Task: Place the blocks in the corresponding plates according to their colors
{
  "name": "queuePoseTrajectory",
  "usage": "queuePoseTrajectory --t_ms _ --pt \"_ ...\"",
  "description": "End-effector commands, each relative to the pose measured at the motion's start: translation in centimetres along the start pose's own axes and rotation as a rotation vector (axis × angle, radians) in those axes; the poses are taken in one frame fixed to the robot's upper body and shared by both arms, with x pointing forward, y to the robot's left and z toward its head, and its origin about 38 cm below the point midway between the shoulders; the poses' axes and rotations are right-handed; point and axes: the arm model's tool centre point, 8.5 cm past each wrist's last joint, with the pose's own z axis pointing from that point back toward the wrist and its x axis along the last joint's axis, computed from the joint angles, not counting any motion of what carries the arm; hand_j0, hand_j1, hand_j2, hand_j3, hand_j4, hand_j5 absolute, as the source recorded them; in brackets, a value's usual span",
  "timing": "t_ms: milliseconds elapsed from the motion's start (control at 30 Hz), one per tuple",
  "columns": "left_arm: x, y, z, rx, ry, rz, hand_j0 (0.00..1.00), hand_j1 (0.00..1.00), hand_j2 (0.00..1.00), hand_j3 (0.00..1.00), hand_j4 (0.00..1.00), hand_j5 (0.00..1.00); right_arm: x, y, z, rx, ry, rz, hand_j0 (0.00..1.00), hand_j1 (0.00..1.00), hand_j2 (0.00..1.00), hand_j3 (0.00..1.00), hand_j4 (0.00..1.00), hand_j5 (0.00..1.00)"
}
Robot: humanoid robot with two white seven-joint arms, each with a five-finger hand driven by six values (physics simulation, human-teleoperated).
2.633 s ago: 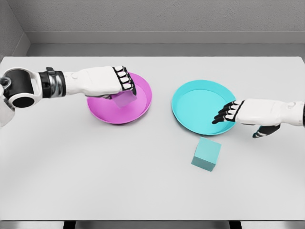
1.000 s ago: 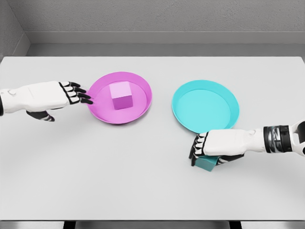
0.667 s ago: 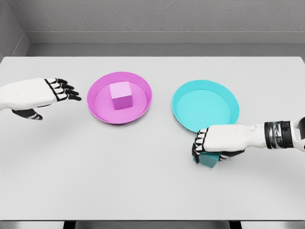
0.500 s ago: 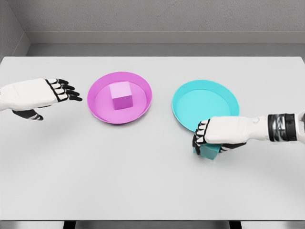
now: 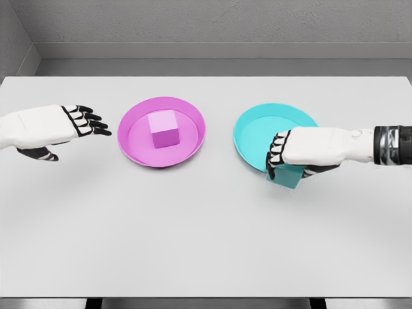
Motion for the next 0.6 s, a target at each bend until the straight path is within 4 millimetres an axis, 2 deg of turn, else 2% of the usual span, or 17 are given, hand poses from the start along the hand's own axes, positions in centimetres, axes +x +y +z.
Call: queuePoseTrajectory --t_ms 0,167,333,433,467,500,533,567 --pt "0.0 0.0 0.0 0.002 0.001 0.004 1.0 1.0 1.0 1.0 1.0 1.0 -1.2 0.1 -0.4 -0.019 0.019 -0.034 0.51 0.51 0.51 0.51 0.51 0.51" --pt "0.0 0.1 0.0 0.003 0.001 0.003 1.0 1.0 1.0 1.0 1.0 1.0 -3.4 -0.9 -1.1 -0.047 0.053 -0.055 0.51 0.51 0.51 0.51 0.51 0.51" --pt "0.0 0.0 0.0 0.003 0.0 0.003 1.0 1.0 1.0 1.0 1.0 1.0 -5.7 -2.0 -3.5 -0.061 0.066 -0.089 0.51 0.51 0.51 0.51 0.51 0.51" --pt "0.0 0.0 0.0 0.001 0.001 0.003 1.0 1.0 1.0 1.0 1.0 1.0 -7.1 -1.8 -3.9 -0.053 0.094 -0.121 0.52 0.52 0.52 0.52 0.52 0.52" --pt "0.0 0.0 0.0 0.001 0.001 0.003 1.0 1.0 1.0 1.0 1.0 1.0 -7.1 -1.8 -3.9 -0.053 0.094 -0.12 0.64 0.64 0.64 0.64 0.64 0.64" --pt "0.0 0.0 0.0 0.0 0.002 0.001 1.0 1.0 1.0 1.0 1.0 1.0 -7.2 -1.8 -3.8 -0.055 0.095 -0.121 0.85 0.85 0.85 0.85 0.85 0.85" --pt "0.0 0.0 0.0 -0.001 0.002 0.001 1.0 1.0 1.0 1.0 1.0 1.0 -7.0 -1.9 -3.9 -0.055 0.09 -0.116 1.0 1.0 1.0 1.0 1.0 1.0" --pt "0.0 0.0 0.0 -0.001 0.002 0.001 1.0 1.0 1.0 1.0 1.0 1.0 -6.9 -1.7 -3.9 -0.052 0.088 -0.117 1.0 1.0 1.0 1.0 1.0 1.0"
